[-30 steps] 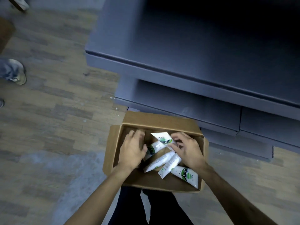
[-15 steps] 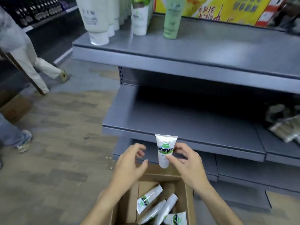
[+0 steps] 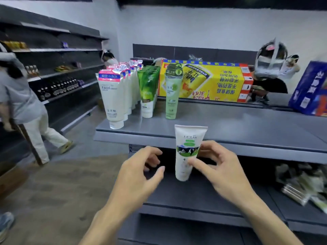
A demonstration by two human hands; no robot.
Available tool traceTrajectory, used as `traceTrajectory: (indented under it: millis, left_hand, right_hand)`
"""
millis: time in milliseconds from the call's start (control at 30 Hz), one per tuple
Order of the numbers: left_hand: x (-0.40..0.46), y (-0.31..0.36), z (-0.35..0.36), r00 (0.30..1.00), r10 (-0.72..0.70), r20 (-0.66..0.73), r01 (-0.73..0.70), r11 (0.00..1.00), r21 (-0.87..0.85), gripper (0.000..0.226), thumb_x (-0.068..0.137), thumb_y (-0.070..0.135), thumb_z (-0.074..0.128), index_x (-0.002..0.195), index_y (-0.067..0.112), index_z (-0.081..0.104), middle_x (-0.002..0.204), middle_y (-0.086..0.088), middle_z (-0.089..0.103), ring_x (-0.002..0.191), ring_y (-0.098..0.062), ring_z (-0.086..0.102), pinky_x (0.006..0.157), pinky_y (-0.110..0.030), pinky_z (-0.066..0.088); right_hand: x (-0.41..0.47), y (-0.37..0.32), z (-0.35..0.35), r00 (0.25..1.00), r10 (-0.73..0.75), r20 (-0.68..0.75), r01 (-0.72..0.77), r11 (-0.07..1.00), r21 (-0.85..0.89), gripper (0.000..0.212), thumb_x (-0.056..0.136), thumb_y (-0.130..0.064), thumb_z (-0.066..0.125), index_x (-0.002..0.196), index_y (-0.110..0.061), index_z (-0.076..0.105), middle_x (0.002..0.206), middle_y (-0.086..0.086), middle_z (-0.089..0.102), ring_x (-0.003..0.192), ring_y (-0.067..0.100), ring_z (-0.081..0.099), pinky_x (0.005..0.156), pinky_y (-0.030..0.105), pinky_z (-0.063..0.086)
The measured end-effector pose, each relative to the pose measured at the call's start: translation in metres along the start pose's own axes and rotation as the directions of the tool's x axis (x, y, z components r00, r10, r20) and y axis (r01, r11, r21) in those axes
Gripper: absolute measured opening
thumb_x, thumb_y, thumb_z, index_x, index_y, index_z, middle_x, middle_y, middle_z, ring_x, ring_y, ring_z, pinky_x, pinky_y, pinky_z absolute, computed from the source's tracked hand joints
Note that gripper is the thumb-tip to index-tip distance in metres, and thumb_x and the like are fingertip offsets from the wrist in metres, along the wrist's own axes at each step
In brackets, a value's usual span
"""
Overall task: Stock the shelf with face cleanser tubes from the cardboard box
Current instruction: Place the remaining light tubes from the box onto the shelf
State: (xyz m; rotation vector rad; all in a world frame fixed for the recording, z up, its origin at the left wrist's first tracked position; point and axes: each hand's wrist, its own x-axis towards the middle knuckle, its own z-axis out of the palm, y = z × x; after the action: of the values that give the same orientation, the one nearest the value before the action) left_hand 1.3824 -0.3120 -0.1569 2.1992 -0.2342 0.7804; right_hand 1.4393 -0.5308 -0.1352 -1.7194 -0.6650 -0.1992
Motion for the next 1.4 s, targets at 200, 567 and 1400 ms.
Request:
traceTrajectory:
  millis: [200,567,1400]
  left_hand:
    - [0.065,0.023,-0.016,0.993,0.099,-0.064,-0.1,0.995,-0.012,0.026,0.081,0.032,0.068,0.104,0.037,0.058,0.087,0.017,0.063,0.083,-0.004,0.063,0.07,-0.018,0.051]
    - [0.117,0.009,0.014,0.996,0.086,0.011,-0.085,0.994,-0.064,0.021,0.081,0.033,0.067,0.099,0.037,0.057,0.083,0.015,0.064,0.083,-0.004,0.063,0.074,-0.032,0.055]
    - [0.162,0.012,0.073,0.989,0.131,0.068,-0.13,0.991,-0.018,0.022,0.083,0.028,0.068,0.103,0.029,0.058,0.094,0.014,0.056,0.083,-0.004,0.057,0.076,-0.033,0.052]
  right_hand:
    - [0.059,-0.033,-0.02,0.992,-0.083,-0.094,0.089,0.994,0.057,0.022,0.083,-0.021,0.079,0.101,-0.03,0.07,0.101,-0.007,0.076,0.097,0.01,0.072,0.081,0.025,0.059]
    - [0.123,0.0,-0.033,0.965,0.151,-0.213,-0.136,0.987,0.083,0.02,0.084,-0.011,0.078,0.098,-0.021,0.068,0.093,0.001,0.077,0.089,0.015,0.073,0.076,0.032,0.061]
    - [0.193,0.049,-0.052,0.956,0.175,-0.236,-0.22,0.959,-0.179,0.032,0.08,-0.013,0.081,0.108,-0.014,0.065,0.106,0.004,0.073,0.095,0.02,0.072,0.093,0.042,0.056]
